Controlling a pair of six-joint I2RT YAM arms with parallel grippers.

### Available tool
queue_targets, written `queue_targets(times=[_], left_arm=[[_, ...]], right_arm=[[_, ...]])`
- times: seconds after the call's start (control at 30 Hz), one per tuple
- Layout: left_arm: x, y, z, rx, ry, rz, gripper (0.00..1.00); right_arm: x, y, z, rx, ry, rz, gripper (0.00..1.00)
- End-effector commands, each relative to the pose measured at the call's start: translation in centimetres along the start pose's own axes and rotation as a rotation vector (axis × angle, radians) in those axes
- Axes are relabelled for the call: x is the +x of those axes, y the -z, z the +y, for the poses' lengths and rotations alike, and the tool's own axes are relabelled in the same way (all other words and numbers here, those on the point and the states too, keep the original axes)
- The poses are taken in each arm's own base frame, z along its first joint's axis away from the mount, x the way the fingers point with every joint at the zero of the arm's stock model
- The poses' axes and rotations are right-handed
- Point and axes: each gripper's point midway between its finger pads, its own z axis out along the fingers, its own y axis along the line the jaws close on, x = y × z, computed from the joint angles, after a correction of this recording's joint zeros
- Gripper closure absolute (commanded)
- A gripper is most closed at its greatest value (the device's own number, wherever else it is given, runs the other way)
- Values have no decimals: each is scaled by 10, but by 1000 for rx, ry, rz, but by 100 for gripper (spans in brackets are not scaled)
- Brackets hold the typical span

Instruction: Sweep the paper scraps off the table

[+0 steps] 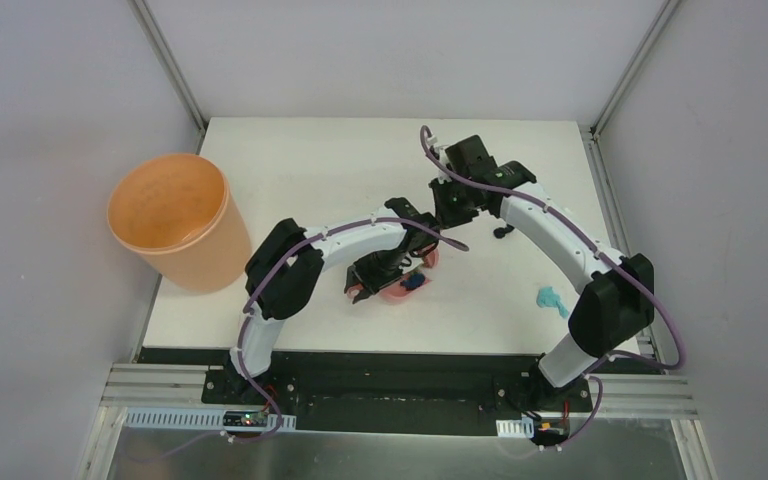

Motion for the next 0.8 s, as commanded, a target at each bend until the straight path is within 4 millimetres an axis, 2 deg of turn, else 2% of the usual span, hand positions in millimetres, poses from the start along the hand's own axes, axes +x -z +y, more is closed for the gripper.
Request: queue_targets(times=[0.0, 0.07, 0.2, 0.43, 0.53, 0.7, 0.77], left_arm=[[-25, 8, -7, 13, -35, -99, 100], [-28, 9, -10, 11, -50, -123, 100], [-29, 7, -9, -14, -45, -137, 100], [-34, 13, 6, -90, 7, -273, 100], [-39, 17, 12, -126, 48, -348, 100], [-45, 17, 22, -176, 94, -419, 100], [-45, 15, 25, -195, 111, -437, 100]], right_arm=[[5, 10, 44, -227, -77, 36, 100], [6, 20, 54, -306, -92, 27, 100], [5, 35, 55, -336, -97, -8, 100], [0, 48, 17, -179, -57, -73, 100], [1, 54, 9, -148, -37, -95, 100], [-19, 82, -5, -111, -26, -190, 100], [-22, 85, -13, -79, -24, -203, 100]])
